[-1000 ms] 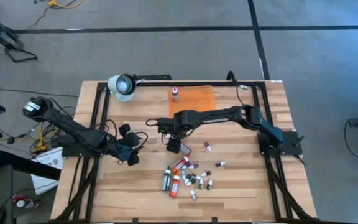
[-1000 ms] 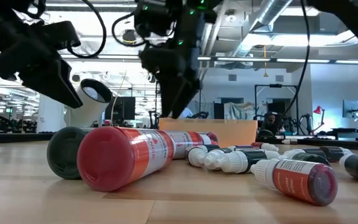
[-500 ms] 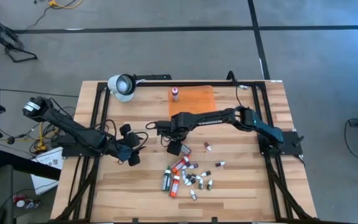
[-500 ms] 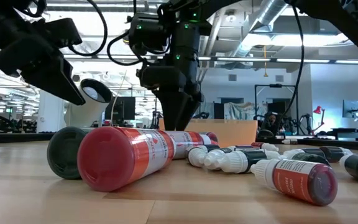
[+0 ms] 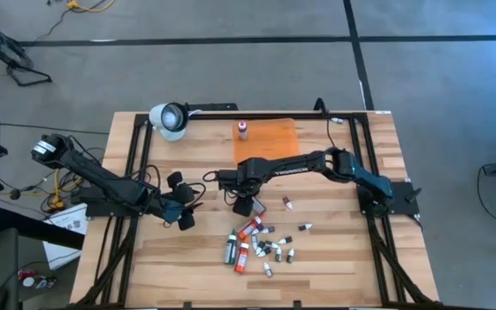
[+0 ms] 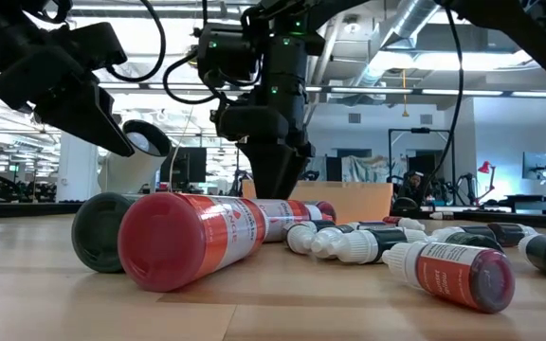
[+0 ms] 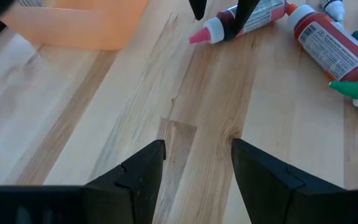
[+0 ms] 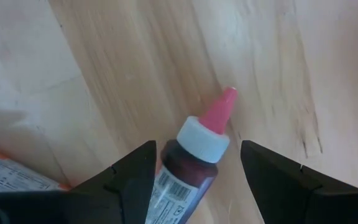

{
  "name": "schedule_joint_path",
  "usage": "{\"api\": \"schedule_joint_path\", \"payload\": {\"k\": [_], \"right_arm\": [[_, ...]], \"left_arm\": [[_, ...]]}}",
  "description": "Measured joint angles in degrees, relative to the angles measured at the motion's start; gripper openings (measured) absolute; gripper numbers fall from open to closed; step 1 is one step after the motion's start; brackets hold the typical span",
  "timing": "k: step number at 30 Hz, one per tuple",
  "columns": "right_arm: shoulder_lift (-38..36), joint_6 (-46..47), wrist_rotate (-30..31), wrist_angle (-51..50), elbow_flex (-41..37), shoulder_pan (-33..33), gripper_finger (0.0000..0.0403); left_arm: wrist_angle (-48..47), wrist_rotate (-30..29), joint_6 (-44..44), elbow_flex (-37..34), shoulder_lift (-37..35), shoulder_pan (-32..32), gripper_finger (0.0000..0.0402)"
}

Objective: Pick & Place food coloring
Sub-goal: Put the large pink food coloring bottle into the orange bin

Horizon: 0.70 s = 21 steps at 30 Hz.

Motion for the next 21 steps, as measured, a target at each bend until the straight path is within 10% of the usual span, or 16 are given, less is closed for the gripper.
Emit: {"api": "schedule_joint_path", "payload": {"k": [21], "right_arm": [[2.6,-7.2,0.3,-4.2,0.0,2.9,0.0168]], "left_arm": [[3.5,0.2,1.9,0.0,0.0,0.0,0.0185]]}}
